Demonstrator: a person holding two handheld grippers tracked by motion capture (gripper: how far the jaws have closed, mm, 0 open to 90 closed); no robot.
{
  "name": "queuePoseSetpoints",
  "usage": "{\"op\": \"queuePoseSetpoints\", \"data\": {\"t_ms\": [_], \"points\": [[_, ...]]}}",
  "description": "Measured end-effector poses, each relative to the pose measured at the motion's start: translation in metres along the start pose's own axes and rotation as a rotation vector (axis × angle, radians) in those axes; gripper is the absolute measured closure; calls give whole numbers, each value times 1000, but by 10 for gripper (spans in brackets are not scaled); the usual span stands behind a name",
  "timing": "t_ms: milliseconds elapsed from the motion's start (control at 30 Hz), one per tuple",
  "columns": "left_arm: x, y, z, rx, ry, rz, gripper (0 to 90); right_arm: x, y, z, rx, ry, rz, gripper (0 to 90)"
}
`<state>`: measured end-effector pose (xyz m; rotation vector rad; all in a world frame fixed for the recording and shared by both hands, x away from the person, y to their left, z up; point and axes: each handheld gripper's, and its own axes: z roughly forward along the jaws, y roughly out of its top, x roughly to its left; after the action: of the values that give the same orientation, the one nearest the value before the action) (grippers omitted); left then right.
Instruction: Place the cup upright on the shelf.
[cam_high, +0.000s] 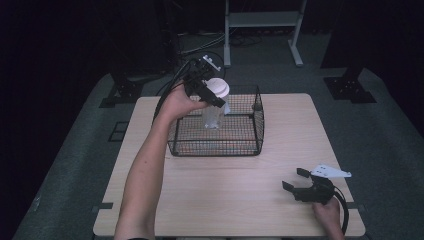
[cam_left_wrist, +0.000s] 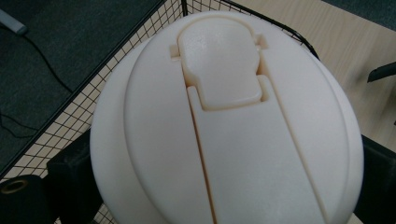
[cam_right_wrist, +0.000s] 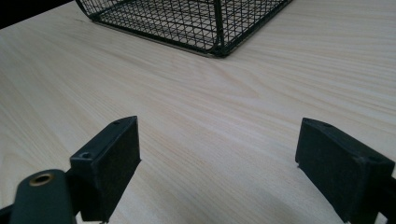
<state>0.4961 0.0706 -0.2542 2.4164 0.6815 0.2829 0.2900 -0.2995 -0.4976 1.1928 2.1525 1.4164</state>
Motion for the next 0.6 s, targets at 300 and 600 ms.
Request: {"op": "queuePoseSetpoints", "data": {"t_ms": [300,600], "points": [[4,-5,20,12,4,-19,51,0,0,0,-2,2,3,129],[7,-12,37,15,0,-42,51,0,0,0,-4,1,3,129]]}}
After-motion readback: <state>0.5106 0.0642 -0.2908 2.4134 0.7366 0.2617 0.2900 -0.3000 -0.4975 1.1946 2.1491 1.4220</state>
